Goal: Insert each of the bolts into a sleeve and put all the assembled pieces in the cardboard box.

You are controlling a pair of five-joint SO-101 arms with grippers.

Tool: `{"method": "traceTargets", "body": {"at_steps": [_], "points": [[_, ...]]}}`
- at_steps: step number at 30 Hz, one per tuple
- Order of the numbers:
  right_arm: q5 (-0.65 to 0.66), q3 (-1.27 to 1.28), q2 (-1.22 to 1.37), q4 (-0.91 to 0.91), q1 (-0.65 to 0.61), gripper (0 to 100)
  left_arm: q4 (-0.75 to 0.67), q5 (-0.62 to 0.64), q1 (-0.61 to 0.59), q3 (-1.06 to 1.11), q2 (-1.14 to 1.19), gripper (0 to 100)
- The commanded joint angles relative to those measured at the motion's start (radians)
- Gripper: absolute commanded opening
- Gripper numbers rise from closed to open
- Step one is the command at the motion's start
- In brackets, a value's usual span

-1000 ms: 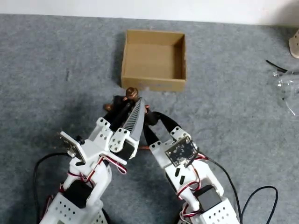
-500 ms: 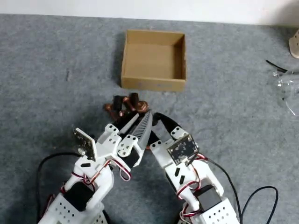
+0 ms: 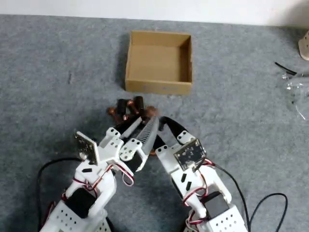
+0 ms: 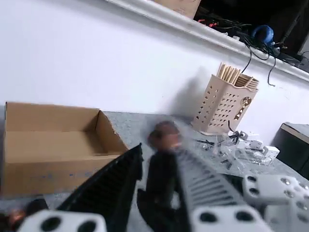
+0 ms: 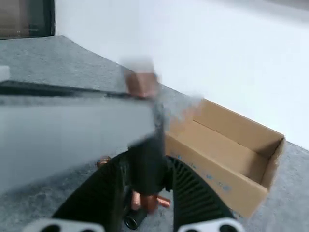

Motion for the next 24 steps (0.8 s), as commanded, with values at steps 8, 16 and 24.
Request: {"method": "traceTargets", "body": {"at_steps": [8, 16, 24], "points": [[-0.008, 0.073, -0.025, -0.015, 0.068, 0.4, 0.075, 0.002, 0.016, 0.016, 0.012, 32], [-0.006, 0.087, -0.025, -0.016, 0.067, 0.4, 0.08, 0.008, -0.18, -0.124, 0.012, 19], [-0.006, 0.088, -0.025, -0.018, 0.065, 0.4, 0.081, 0.002, -0.134, -0.133, 0.012, 5]]}}
